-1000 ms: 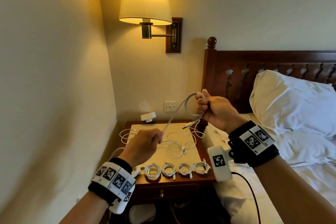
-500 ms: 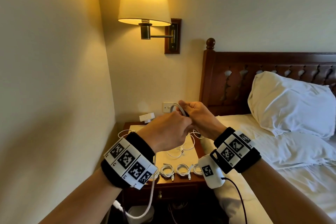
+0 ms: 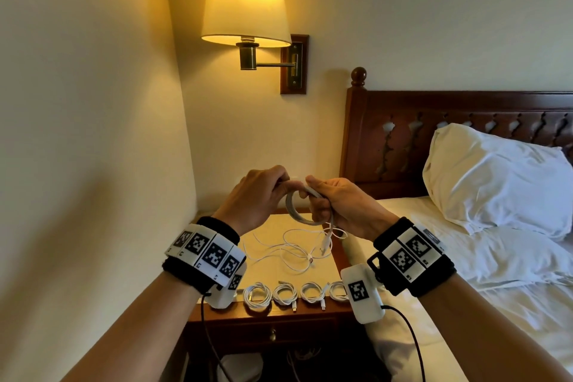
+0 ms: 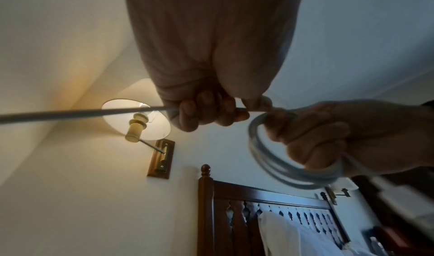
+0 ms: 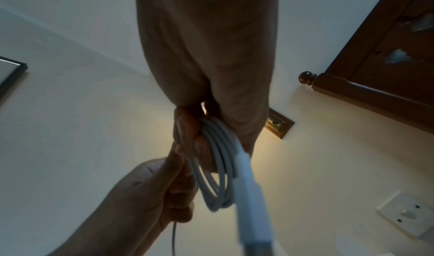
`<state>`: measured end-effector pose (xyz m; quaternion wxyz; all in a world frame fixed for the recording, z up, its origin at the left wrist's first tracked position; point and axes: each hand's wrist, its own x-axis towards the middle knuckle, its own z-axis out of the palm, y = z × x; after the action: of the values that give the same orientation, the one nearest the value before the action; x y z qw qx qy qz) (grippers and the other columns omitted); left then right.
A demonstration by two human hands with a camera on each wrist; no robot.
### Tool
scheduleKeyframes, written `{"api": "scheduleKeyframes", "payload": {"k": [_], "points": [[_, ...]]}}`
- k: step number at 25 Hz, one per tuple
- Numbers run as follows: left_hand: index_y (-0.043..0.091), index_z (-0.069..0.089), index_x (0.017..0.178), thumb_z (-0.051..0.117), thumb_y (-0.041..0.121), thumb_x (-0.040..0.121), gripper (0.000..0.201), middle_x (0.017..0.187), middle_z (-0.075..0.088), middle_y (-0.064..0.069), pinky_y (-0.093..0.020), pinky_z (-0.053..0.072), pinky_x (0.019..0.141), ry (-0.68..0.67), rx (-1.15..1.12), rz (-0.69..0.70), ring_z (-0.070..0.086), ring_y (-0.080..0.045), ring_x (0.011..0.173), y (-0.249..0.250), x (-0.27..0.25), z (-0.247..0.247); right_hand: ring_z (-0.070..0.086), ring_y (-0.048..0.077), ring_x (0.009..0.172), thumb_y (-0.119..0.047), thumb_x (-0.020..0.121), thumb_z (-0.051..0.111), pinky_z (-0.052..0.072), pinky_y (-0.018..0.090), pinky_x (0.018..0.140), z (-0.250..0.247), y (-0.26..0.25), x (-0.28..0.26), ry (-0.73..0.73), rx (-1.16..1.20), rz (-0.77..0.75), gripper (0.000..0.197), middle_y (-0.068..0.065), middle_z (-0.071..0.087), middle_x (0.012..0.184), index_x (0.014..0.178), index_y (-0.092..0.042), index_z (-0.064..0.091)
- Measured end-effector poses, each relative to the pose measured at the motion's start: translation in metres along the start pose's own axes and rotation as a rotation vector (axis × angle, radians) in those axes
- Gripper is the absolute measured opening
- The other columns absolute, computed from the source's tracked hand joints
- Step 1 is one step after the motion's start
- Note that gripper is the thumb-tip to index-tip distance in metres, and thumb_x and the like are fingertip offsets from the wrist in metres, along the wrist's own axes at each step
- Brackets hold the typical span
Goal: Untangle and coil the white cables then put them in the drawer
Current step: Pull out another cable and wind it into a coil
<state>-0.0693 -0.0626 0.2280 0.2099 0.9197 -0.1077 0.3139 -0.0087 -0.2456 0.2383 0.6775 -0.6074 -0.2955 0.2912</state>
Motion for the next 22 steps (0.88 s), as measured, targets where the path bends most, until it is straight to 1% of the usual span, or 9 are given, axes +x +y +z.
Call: {"api": "scheduleKeyframes", "payload": {"k": [3,6,10,12,13,15,16,20,22], "points": [[0.015,0.055,0.079,0.039,0.054,0.095,0.045,0.062,0.054,0.003,-0.04,0.044,0.057,0.024,-0.027,0.018,0.051,-0.022,0.058,-0.012,-0.002,0.004,0.031,0.007,0.045,-0.034,0.104,0.034,0.027,0.022,0.055,-0.002,0.003,0.0,-0.084,0.103,0.078,0.041,-0.006,0.033,0.051,0.082,-0.007,0.055],[0.018,0.049,0.073,0.038,0.043,0.1,0.039,0.055,0.046,0.009,-0.029,0.036,0.054,0.114,-0.069,0.029,0.045,-0.006,0.051,-0.019,-0.01,0.007,0.028,0.007,0.044,-0.034,0.104,0.028,0.025,0.023,0.055,-0.005,-0.003,0.0,-0.109,0.383,0.047,0.043,-0.008,0.029,0.051,0.079,-0.01,0.052],[0.024,0.049,0.073,0.037,0.03,0.102,0.032,0.058,0.049,0.007,-0.028,0.037,0.053,0.152,-0.033,-0.14,0.049,-0.01,0.053,-0.054,-0.042,0.014,0.031,0.007,0.047,-0.036,0.103,0.029,0.033,0.02,0.051,-0.028,-0.021,-0.001,-0.054,0.555,-0.042,0.04,-0.007,0.029,0.054,0.082,-0.011,0.052],[0.032,0.044,0.068,0.039,0.021,0.103,0.037,0.058,0.048,0.008,-0.025,0.037,0.056,0.012,0.015,-0.194,0.048,-0.008,0.052,-0.045,-0.054,0.018,0.033,0.008,0.048,-0.035,0.105,0.029,0.034,0.02,0.053,-0.03,-0.023,0.005,0.056,0.449,-0.071,0.04,-0.006,0.029,0.055,0.084,-0.01,0.051],[0.031,0.043,0.065,0.038,0.021,0.103,0.039,0.06,0.05,0.007,-0.024,0.038,0.059,-0.137,0.063,-0.19,0.049,-0.007,0.054,-0.031,-0.055,0.02,0.034,0.009,0.049,-0.035,0.105,0.03,0.035,0.021,0.053,-0.026,-0.021,0.009,0.115,0.371,-0.084,0.039,-0.005,0.03,0.056,0.085,-0.009,0.051],[0.023,0.045,0.062,0.034,0.03,0.103,0.043,0.062,0.052,0.004,-0.026,0.037,0.061,-0.426,0.174,-0.111,0.05,-0.009,0.056,0.008,-0.049,0.023,0.038,0.01,0.05,-0.034,0.105,0.034,0.038,0.021,0.051,-0.011,-0.015,0.018,0.175,0.172,-0.098,0.037,-0.003,0.035,0.057,0.085,-0.008,0.051],[0.019,0.047,0.063,0.033,0.035,0.103,0.045,0.06,0.05,0.003,-0.028,0.035,0.058,-0.492,0.207,-0.061,0.048,-0.011,0.053,0.025,-0.044,0.022,0.041,0.011,0.05,-0.033,0.104,0.036,0.041,0.021,0.051,-0.003,-0.012,0.02,0.176,0.047,-0.107,0.036,-0.002,0.037,0.057,0.085,-0.008,0.051],[0.012,0.059,0.082,0.036,0.041,0.101,0.042,0.072,0.062,-0.002,-0.038,0.047,0.06,-0.446,0.198,0.065,0.056,-0.017,0.059,0.06,-0.017,0.002,0.048,0.008,0.046,-0.028,0.104,0.038,0.041,0.02,0.051,0.011,-0.002,0.016,0.117,-0.269,-0.193,0.032,0.001,0.041,0.056,0.089,-0.003,0.052],[0.014,0.06,0.091,0.039,0.037,0.102,0.033,0.081,0.066,-0.003,-0.035,0.048,0.061,-0.42,0.186,0.11,0.057,-0.014,0.062,0.063,-0.011,-0.006,0.043,0.007,0.046,-0.029,0.104,0.038,0.037,0.019,0.05,0.009,-0.004,0.012,0.078,-0.328,-0.217,0.035,0.0,0.046,0.056,0.089,-0.001,0.054]]}}
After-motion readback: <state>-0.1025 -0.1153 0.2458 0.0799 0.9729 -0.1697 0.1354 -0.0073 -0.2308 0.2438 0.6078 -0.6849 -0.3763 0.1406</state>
